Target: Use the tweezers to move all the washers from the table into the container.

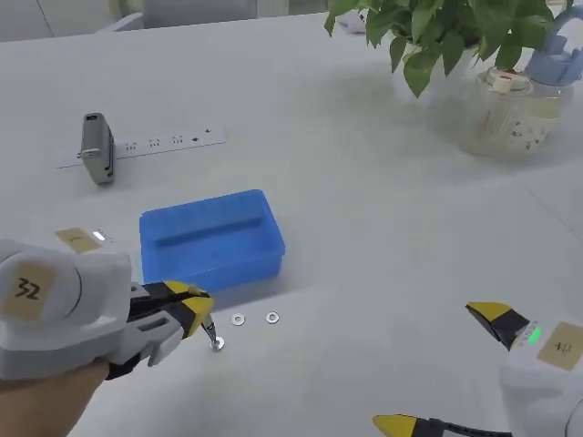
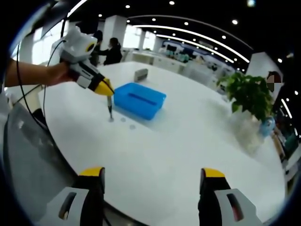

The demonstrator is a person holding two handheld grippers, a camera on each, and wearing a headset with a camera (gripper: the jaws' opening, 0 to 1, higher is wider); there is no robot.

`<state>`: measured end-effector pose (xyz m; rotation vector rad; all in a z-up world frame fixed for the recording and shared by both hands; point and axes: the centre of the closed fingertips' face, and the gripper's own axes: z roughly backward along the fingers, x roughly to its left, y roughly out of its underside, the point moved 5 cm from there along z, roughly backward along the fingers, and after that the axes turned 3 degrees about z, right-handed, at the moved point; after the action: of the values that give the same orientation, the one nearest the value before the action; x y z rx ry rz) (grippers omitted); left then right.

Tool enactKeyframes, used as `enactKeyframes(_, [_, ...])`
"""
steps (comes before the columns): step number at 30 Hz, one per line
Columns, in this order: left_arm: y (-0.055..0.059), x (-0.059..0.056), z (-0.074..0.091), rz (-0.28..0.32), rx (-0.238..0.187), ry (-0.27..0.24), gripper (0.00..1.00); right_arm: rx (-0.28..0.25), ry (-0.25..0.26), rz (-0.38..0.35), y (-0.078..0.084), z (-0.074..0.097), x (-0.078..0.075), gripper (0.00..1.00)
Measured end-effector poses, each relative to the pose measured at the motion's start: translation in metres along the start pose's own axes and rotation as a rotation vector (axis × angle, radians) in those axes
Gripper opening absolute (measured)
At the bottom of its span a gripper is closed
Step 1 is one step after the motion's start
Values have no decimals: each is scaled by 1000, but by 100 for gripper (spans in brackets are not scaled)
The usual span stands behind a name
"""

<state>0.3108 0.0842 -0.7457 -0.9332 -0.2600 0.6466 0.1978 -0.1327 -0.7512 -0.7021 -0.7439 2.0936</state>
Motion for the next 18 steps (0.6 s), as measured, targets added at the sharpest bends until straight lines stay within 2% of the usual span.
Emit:
enactKeyframes(8, [-13, 1, 6, -5, -14, -12, 0, -20, 9, -11, -2, 2, -2, 82])
enactKeyframes(12, [-26, 5, 11, -25, -33, -25, 0, -30, 5, -18, -4, 3, -2, 82])
enactKeyframes(18, [-33, 14, 12, -41, -43, -42, 0, -25, -5, -5, -3, 1, 1, 82])
